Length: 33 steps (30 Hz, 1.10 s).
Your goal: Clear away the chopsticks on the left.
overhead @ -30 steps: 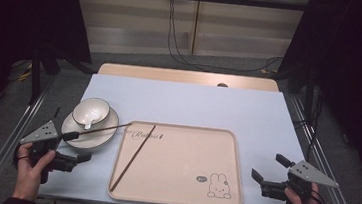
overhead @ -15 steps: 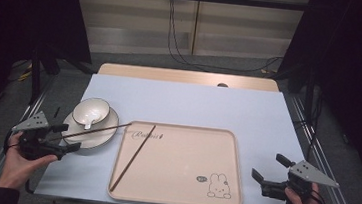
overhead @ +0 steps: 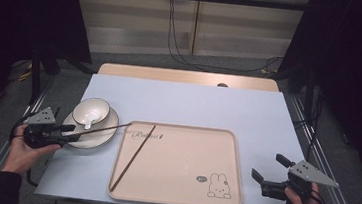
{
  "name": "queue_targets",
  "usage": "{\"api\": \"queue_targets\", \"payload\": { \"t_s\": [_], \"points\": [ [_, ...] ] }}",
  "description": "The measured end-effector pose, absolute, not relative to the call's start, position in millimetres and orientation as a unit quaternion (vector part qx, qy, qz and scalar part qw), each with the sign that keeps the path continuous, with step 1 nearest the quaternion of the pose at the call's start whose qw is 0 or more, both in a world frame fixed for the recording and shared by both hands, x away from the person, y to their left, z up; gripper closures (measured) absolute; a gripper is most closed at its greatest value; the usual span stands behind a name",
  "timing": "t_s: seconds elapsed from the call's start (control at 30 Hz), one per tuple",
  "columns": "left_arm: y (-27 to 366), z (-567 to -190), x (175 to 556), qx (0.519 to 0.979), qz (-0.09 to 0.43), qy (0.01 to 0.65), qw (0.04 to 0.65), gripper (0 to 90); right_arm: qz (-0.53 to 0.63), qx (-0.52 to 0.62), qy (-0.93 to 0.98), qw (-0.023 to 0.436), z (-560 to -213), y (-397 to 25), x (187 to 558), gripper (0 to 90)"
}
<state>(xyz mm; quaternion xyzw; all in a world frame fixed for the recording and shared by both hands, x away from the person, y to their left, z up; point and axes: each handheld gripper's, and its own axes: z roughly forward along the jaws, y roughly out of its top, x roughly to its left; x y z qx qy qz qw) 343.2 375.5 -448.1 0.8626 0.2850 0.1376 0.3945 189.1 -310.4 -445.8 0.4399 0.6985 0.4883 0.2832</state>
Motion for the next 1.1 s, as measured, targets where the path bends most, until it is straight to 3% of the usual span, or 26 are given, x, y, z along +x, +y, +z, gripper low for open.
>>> {"api": "queue_targets", "payload": {
  "t_s": [0.33, 0.73, 1.1],
  "points": [
    [367, -451, 353, 0.884, 0.126, 0.268, 0.36, 63.5, 0.489, 0.44, 0.699, 0.281, -446, -310, 189, 0.9],
    [362, -451, 351, 0.89, 0.091, 0.258, 0.366, 83.4, 0.489, 0.441, 0.698, 0.282, -446, -310, 189, 0.9],
    [361, -445, 343, 0.883, 0.074, 0.264, 0.381, 84.7, 0.49, 0.441, 0.697, 0.283, -446, -310, 189, 0.9]
  ]
}}
